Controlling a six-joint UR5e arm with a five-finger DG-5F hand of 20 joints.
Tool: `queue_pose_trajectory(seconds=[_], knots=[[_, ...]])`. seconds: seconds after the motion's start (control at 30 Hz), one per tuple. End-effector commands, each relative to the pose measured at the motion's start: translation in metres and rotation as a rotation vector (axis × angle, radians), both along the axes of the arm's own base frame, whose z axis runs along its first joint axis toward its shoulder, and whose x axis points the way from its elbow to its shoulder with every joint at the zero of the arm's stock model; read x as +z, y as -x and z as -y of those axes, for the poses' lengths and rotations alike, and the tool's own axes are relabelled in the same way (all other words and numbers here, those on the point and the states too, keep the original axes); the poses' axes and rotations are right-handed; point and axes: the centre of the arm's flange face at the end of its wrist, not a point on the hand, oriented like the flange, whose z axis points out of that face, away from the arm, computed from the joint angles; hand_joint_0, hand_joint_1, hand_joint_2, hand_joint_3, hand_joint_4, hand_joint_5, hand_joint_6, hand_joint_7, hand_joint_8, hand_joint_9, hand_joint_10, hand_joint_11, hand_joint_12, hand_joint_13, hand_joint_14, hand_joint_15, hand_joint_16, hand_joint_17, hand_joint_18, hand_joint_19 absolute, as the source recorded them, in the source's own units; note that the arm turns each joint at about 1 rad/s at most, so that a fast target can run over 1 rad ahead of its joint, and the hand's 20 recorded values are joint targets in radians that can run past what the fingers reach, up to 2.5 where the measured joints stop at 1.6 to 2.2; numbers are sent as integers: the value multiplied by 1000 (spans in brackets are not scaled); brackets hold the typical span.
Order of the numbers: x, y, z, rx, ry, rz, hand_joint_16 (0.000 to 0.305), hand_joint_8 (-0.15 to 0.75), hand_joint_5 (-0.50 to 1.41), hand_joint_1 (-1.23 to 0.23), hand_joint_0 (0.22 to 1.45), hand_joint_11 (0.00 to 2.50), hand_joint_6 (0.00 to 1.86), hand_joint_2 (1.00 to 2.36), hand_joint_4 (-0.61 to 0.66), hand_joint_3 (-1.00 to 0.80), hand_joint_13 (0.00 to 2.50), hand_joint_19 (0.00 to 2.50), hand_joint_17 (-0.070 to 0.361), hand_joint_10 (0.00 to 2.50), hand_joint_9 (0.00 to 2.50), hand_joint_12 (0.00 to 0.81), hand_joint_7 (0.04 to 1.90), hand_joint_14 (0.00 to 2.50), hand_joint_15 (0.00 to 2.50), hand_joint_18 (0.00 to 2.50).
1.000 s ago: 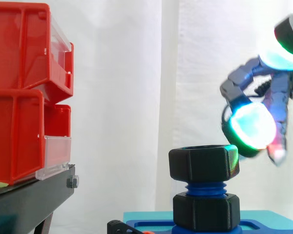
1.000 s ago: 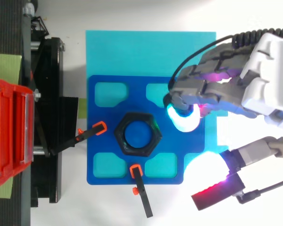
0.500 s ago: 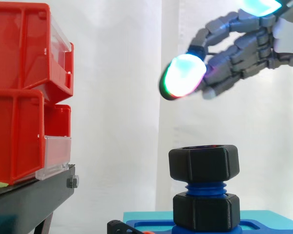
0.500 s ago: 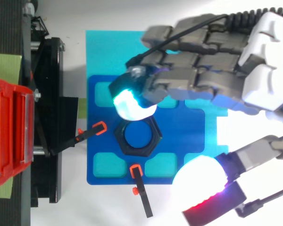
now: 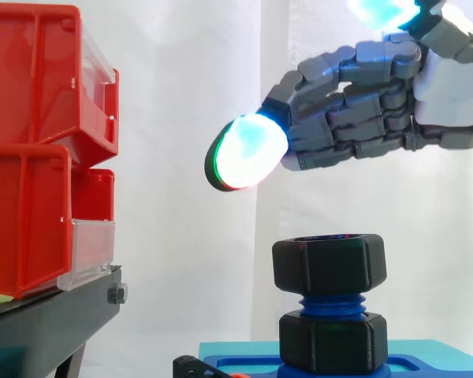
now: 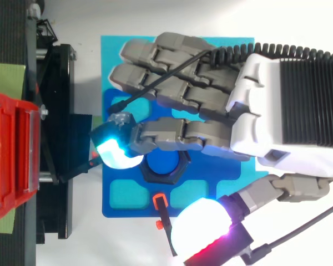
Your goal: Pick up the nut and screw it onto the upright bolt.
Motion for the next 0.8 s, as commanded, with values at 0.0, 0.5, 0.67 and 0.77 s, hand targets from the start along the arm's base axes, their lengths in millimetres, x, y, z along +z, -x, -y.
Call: queue_pose_trajectory(seconds=[0.0,0.5,0.67,0.77], knots=[[-10,3,2,1,1,-11,62,176,-232,119,404,0,500,1000,43,-500,0,0,140,0,0,377,542,0,0,0],[-23,9,23,8,9,-31,62,172,-227,140,414,0,500,1000,47,-500,0,0,140,0,0,371,558,0,0,0],[-22,9,25,8,10,-27,62,182,-216,131,417,0,501,1000,63,-500,0,4,139,0,0,373,603,0,0,0],[-23,9,25,8,12,-25,61,189,-203,122,419,0,501,1000,74,-500,0,8,138,0,0,375,645,0,0,0]])
